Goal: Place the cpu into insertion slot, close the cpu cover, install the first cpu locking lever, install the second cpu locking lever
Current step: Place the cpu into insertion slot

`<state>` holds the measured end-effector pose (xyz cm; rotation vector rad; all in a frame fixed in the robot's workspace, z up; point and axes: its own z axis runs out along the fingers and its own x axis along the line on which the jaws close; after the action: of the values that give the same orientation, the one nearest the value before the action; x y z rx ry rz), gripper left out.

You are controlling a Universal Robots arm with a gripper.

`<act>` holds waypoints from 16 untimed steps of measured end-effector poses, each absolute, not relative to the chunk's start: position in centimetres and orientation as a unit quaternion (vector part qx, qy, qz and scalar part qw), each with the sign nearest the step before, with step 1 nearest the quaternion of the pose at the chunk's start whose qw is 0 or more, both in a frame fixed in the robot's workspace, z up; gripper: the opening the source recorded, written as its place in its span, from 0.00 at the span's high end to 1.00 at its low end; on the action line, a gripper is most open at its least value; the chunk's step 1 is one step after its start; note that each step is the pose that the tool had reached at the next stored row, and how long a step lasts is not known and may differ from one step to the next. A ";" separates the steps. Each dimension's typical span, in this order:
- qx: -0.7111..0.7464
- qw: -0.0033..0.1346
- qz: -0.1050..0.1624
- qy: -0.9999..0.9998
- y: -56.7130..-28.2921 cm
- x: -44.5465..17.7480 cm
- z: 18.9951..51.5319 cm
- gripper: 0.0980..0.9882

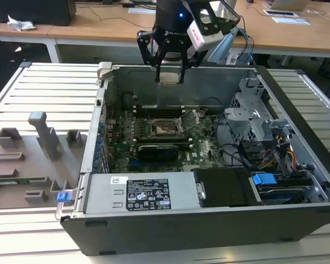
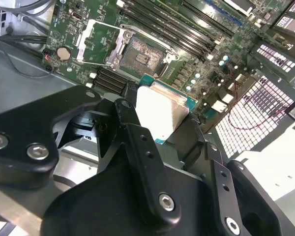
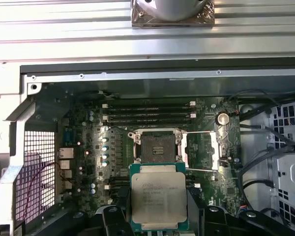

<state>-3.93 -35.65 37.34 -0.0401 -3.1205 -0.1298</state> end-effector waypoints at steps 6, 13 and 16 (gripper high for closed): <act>-0.013 0.009 -0.042 -0.999 -35.7 -3.9 37.0 0.50; -0.013 0.009 -0.042 -0.999 -35.7 -3.9 36.5 0.50; -0.013 0.009 -0.042 -0.999 -35.7 -3.9 36.2 0.50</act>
<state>-3.93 -35.65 36.15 -0.0400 -3.1205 -0.1298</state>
